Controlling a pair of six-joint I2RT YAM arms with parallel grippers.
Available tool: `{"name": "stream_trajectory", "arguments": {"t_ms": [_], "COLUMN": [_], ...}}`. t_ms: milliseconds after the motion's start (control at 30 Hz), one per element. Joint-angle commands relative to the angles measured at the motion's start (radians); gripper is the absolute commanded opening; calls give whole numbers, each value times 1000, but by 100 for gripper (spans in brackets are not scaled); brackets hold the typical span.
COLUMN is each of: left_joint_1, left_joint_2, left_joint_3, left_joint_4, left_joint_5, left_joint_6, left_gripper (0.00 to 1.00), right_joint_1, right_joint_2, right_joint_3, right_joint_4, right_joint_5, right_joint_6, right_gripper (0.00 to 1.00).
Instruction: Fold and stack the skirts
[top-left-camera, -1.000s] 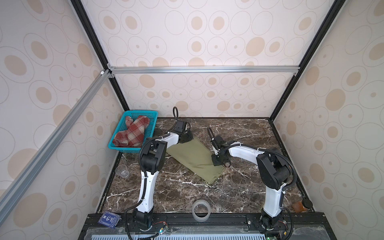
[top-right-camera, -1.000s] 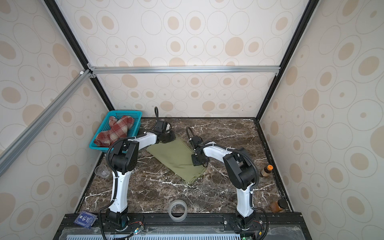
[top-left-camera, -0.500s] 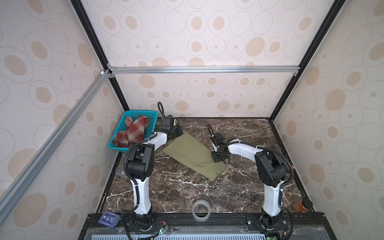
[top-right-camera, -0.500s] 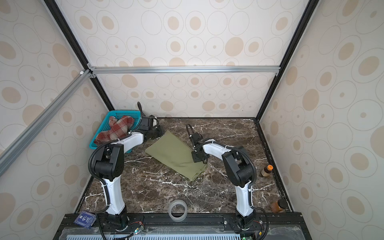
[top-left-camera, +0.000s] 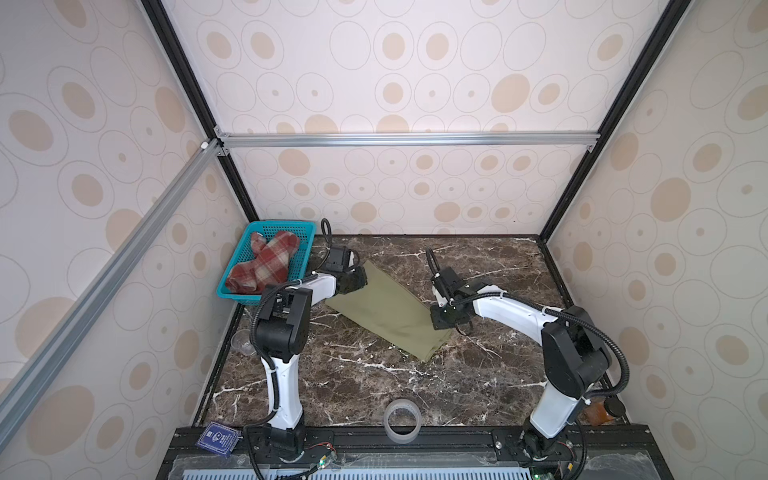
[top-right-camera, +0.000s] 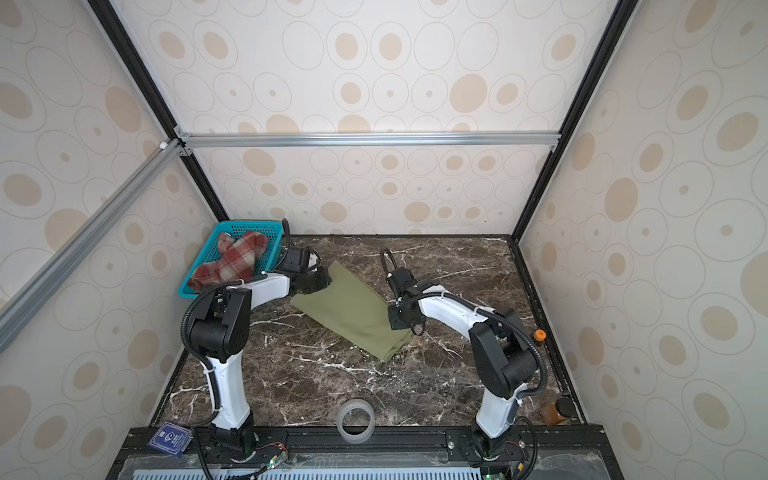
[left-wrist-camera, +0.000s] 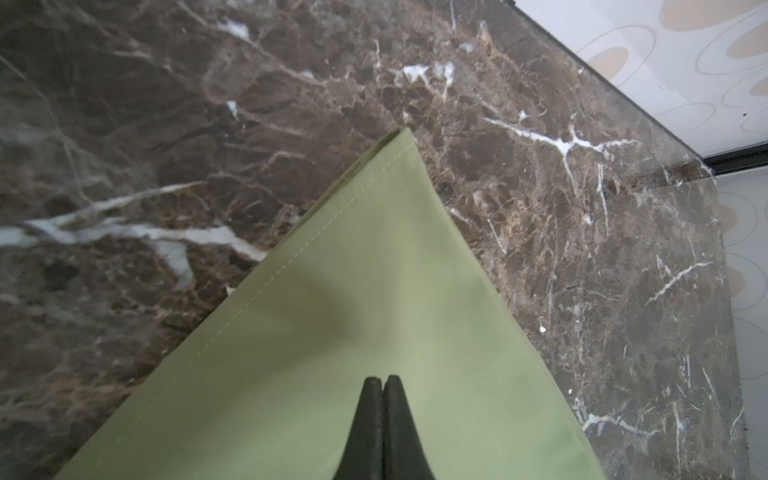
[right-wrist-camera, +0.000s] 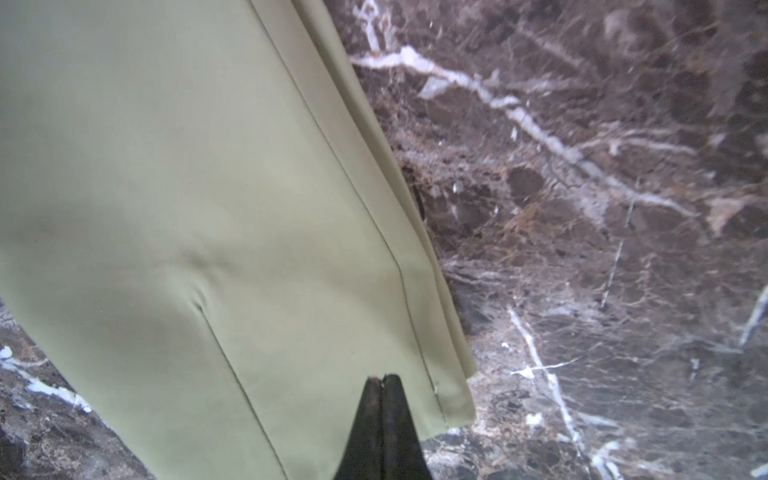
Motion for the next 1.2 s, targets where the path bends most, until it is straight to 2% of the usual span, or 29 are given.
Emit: {"name": "stream_trajectory", "arguments": {"t_ms": [0,267,900,1167], "left_joint_1": [-5,-5,-9,-25], "left_joint_2": [-33,-45,-159,-234], "left_joint_3": [-25,-89,-287,-336], "left_joint_4": [13,15,55,58], "left_joint_5": [1,-6,-39,-42], "left_joint_6": [20,8,-43,-58], "left_gripper": [0,0,0,0], "right_joint_1": [16,19,-56,-77], "right_joint_2": [-13,29,242,211], "right_joint_3": [-27,-48,127,200], "right_joint_4": [-20,19,-7,-17], "right_joint_5": [-21,-32,74,105], "right_joint_6": [37,27,-201,-289], "right_gripper": [0,0,0,0]}}
